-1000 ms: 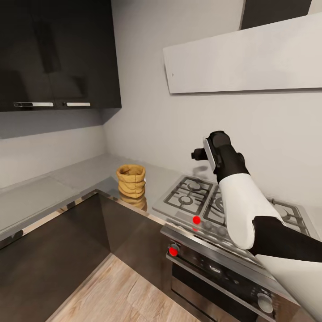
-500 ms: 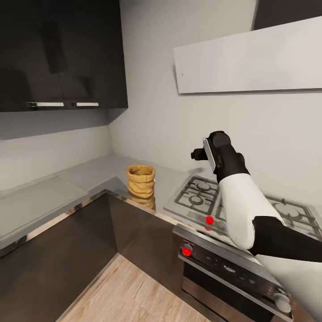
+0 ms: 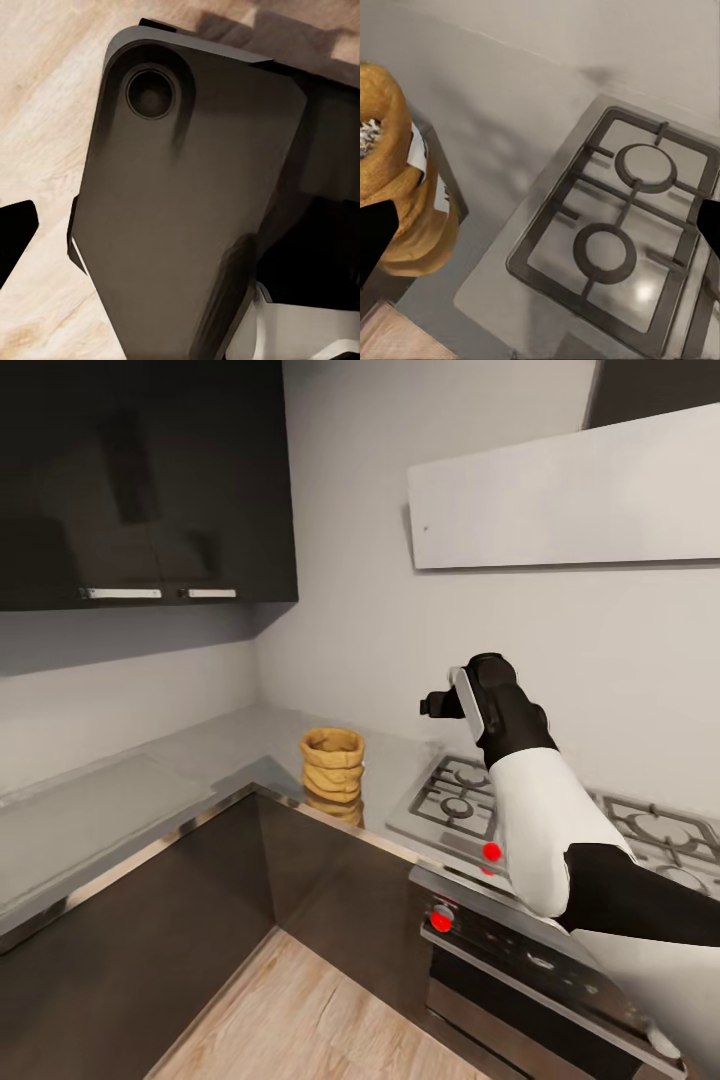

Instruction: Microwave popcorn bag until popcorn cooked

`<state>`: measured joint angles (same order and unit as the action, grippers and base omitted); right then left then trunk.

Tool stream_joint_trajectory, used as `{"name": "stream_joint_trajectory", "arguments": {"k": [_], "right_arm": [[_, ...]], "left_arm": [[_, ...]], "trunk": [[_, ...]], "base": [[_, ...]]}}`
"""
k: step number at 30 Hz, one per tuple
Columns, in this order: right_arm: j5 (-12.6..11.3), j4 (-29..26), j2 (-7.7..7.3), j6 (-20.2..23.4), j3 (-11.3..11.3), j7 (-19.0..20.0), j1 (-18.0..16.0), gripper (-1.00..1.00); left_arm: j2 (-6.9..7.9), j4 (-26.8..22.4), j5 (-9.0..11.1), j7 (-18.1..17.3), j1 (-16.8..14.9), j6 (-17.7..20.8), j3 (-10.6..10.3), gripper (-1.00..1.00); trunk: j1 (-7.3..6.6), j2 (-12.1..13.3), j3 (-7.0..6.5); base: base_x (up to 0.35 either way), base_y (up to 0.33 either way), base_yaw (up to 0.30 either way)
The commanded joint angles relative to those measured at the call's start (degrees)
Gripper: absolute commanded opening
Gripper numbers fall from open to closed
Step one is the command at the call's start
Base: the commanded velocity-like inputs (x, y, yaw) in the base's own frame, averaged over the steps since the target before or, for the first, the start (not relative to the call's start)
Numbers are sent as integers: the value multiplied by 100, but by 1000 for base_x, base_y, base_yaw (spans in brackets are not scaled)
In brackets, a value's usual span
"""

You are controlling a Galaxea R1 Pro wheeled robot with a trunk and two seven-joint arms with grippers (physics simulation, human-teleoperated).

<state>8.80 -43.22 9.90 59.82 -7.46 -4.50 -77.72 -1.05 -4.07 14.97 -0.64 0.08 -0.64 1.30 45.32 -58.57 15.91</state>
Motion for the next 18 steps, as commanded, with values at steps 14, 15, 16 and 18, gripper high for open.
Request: {"name": "stream_joint_trajectory", "arguments": {"k": [14,15,16,18], "right_arm": [[-12,-2,10,18,-10,10,-6,100],[-11,-2,10,18,-10,10,-6,100],[-11,-2,10,18,-10,10,-6,100],[-10,-2,10,18,-10,10,-5,100]], "left_arm": [[-1,-6,24,-7,1,-7,11,100],[-1,-6,24,-7,1,-7,11,100],[-1,-6,24,-7,1,-7,11,100],[-1,-6,24,-7,1,-7,11,100]], "trunk": [[1,-5,7],[1,-5,7],[1,-5,7],[1,-5,7]], "base": [[0,211,0],[0,116,0],[0,70,0],[0,13,0]]}}
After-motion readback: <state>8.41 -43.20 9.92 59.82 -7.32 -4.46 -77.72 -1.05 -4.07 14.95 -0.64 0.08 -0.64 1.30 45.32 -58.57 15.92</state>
